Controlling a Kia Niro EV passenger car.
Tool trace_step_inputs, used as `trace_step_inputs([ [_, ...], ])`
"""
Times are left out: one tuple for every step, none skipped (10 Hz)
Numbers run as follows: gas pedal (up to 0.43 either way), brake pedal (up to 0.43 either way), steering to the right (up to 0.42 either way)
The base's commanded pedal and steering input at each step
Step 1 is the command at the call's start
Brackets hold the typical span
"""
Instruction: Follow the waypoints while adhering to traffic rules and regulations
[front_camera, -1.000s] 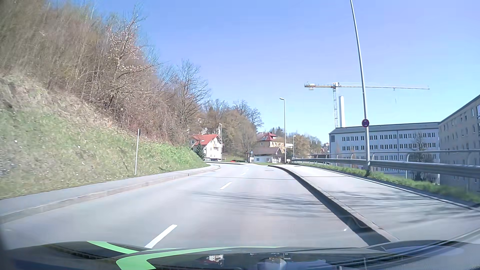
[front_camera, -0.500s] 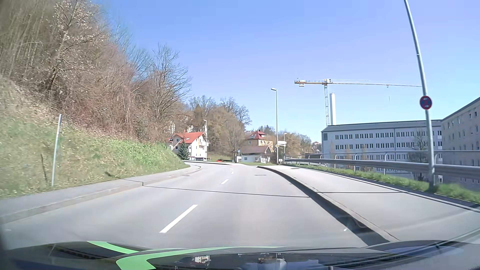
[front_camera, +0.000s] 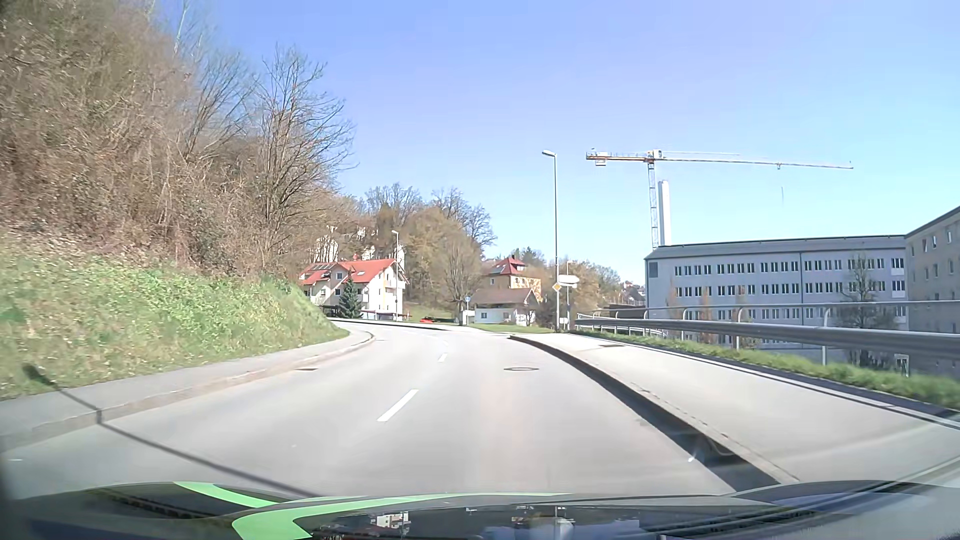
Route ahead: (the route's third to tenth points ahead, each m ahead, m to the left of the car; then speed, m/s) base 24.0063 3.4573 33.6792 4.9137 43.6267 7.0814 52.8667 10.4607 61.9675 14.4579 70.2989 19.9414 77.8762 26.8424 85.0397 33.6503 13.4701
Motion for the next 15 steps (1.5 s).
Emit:
trace_step_inputs([
  [0.197,0.0,-0.002],
  [0.189,0.0,-0.003],
  [0.177,0.0,-0.006],
  [0.157,0.0,-0.008],
  [0.15,0.0,-0.01],
  [0.138,0.0,-0.012],
  [0.138,0.0,-0.016],
  [0.138,0.0,-0.018],
  [0.138,0.0,-0.021],
  [0.138,0.0,-0.025],
  [0.138,0.0,-0.029],
  [0.138,0.0,-0.032],
  [0.138,0.0,-0.035],
  [0.138,0.0,-0.039],
  [0.138,0.0,-0.041],
])
